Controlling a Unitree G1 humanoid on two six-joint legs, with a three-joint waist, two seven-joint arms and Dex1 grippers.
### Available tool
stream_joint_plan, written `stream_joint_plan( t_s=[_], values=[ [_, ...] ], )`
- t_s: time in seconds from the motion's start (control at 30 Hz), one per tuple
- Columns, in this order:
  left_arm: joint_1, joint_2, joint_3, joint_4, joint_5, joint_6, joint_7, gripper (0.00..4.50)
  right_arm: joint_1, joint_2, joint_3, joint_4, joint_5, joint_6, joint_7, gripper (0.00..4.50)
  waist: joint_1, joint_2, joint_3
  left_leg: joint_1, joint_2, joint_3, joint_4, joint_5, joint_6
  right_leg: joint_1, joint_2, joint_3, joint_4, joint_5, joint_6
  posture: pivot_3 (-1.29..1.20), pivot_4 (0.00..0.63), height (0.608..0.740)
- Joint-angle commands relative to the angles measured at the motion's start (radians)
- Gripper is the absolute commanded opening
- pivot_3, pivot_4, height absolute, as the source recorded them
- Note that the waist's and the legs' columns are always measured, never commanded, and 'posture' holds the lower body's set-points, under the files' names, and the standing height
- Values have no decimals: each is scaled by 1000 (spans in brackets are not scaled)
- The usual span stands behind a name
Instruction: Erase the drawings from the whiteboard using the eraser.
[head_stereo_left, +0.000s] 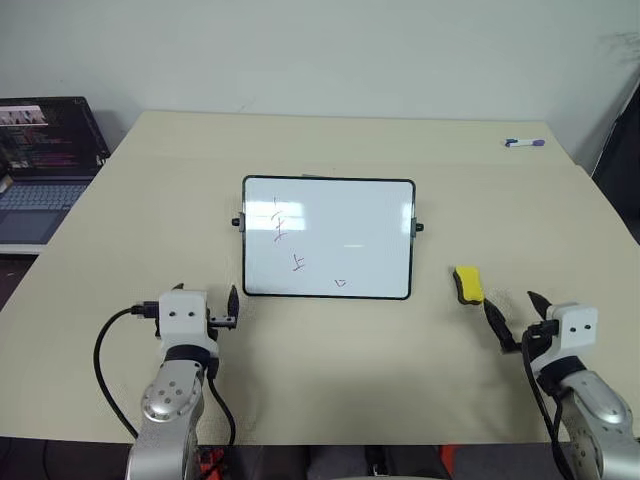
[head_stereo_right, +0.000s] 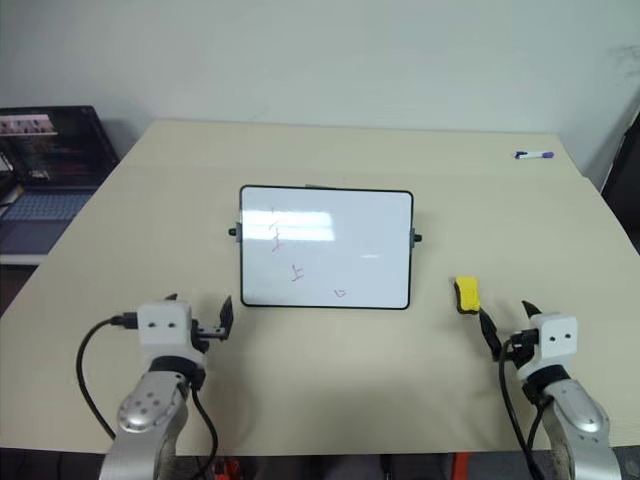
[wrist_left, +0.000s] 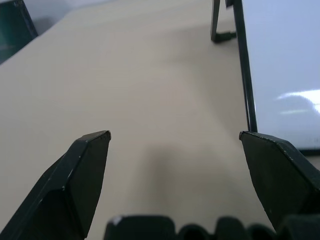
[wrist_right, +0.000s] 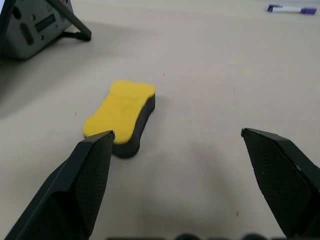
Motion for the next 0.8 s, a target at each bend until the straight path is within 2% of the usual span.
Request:
stream_joint_plan(
  t_s=[0.03, 0.17, 0.27, 0.43, 0.5, 0.57, 0.63, 0.73, 0.8],
  values=[
    [4, -4, 0, -26, -6, -30, -7, 4500, 0, -27, -13, -22, 22, 9, 38, 4450, 1, 0, 0, 0, 0, 0, 0, 0, 0, 0, 0, 0, 0, 0, 0, 0, 150, 740],
    [27, 5, 16, -4, -28, -64, -38, 4500, 14, -30, 4, -28, -10, -18, 45, 4450, 1, 0, 0, 0, 0, 0, 0, 0, 0, 1, 0, 0, 0, 0, 0, 0, 150, 740],
    [35, 85, 34, -11, -64, -75, -145, 4500, 8, -47, 4, -101, 3, 3, 58, 4450, 0, 0, 0, 0, 0, 0, 0, 0, 0, 1, 0, 0, 0, 0, 0, 0, 150, 740],
    [57, 352, 53, -21, -171, -154, -477, 4500, 1, -76, 18, -192, 87, 164, 69, 4450, 1, 1, -1, 2, 1, 0, 0, 0, 0, 0, 1, -1, 0, 0, -1, 0, 150, 740],
    [48, 469, 72, -70, -253, -118, -619, 4500, -14, -118, 3, -232, 133, 223, 103, 4450, 1, 2, 0, 1, 1, 0, 0, 0, 0, 0, 1, -1, 0, -1, -2, 0, 150, 740],
    [-22, 554, 58, -111, -338, -41, -709, 4500, -29, -161, -32, -247, 176, 267, 128, 4450, 2, 2, 0, 1, 1, 0, 0, 0, 0, 0, 0, -1, 0, -1, -2, 0, 150, 740],
    [-93, 595, 51, -113, -414, 13, -761, 4500, -24, -174, -45, -283, 202, 302, 119, 4450, 8, 3, 0, 1, 1, 0, 0, 0, 0, 0, 0, -1, 0, -1, -2, 0, 150, 740],
    [-253, 614, -24, -85, -484, 98, -830, 4500, 17, -181, -75, -328, 219, 346, 96, 4450, 15, 3, 0, 0, 0, -3, 0, 0, 0, 0, 1, -4, -1, -1, -1, 0, 150, 740],
    [-375, 601, -120, -56, -478, 125, -876, 4500, 24, -173, -101, -345, 220, 377, 56, 4450, 10, 3, 0, 0, 0, -2, 0, 0, 0, 0, 1, -3, -1, -1, -1, 0, 150, 740]
  ],
)
